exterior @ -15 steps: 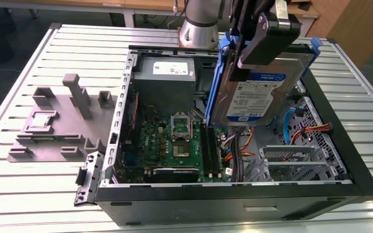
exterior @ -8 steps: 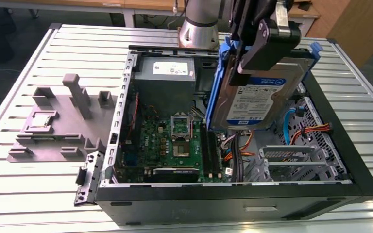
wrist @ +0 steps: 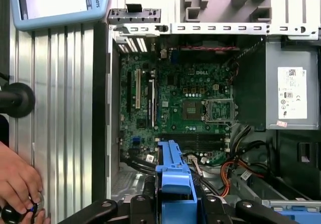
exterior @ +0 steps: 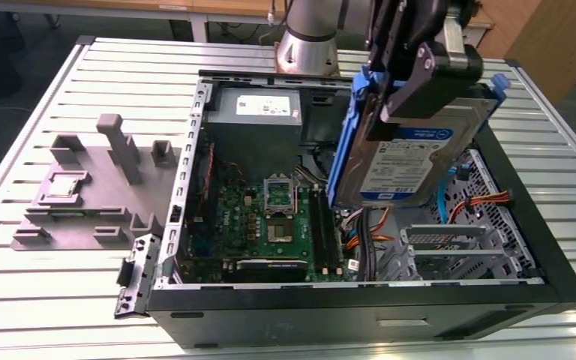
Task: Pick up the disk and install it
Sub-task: 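Insert the disk into the insertion slot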
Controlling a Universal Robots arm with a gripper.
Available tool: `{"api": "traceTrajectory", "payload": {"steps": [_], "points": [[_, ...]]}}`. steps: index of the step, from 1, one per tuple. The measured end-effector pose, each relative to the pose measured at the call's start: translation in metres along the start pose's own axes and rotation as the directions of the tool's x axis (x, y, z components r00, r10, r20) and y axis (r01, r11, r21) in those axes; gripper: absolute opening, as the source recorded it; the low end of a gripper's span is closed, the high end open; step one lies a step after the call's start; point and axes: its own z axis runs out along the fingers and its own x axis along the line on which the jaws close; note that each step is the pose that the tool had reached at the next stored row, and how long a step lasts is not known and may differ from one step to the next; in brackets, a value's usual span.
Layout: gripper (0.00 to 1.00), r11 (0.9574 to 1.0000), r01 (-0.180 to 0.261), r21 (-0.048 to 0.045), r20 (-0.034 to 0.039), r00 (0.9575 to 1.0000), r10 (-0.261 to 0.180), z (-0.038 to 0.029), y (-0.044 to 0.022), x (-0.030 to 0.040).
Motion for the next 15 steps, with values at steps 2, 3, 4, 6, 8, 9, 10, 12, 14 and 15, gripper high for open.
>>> {"api": "traceTrajectory", "payload": {"steps": [2, 3, 4, 6, 8, 9, 10, 12, 14, 15], "points": [[0.37, 1.0000, 0.000, 0.0001, -0.0037, 1.0000, 0.000, 0.0008, -0.0056, -0.0002], [0.37, 1.0000, 0.000, 0.0002, -0.0059, 1.0000, 0.000, 0.0013, -0.0085, -0.0003], [0.37, 1.0000, 0.000, 0.0002, -0.0080, 1.0000, 0.000, 0.0018, -0.0103, -0.0003], [0.37, 1.0000, 0.000, 0.0004, -0.0104, 0.9999, 0.000, 0.0028, -0.0115, -0.0003], [0.37, 1.0000, 0.000, 0.0003, -0.0118, 0.9999, 0.000, 0.0033, -0.0120, -0.0004], [0.37, 1.0000, 0.000, 0.0004, -0.0121, 0.9999, 0.000, 0.0034, -0.0125, -0.0004], [0.37, 1.0000, 0.000, 0.0004, -0.0124, 0.9999, 0.000, 0.0035, -0.0131, -0.0004], [0.37, 1.0000, 0.000, 0.0004, -0.0126, 0.9999, 0.000, 0.0037, -0.0137, -0.0001], [0.37, 1.0000, 0.000, 0.0004, -0.0127, 0.9999, 0.000, 0.0039, -0.0144, 0.0011], [0.37, 1.0000, 0.000, 0.0004, -0.0127, 0.9999, 0.000, 0.0042, -0.0150, 0.0020]]}}
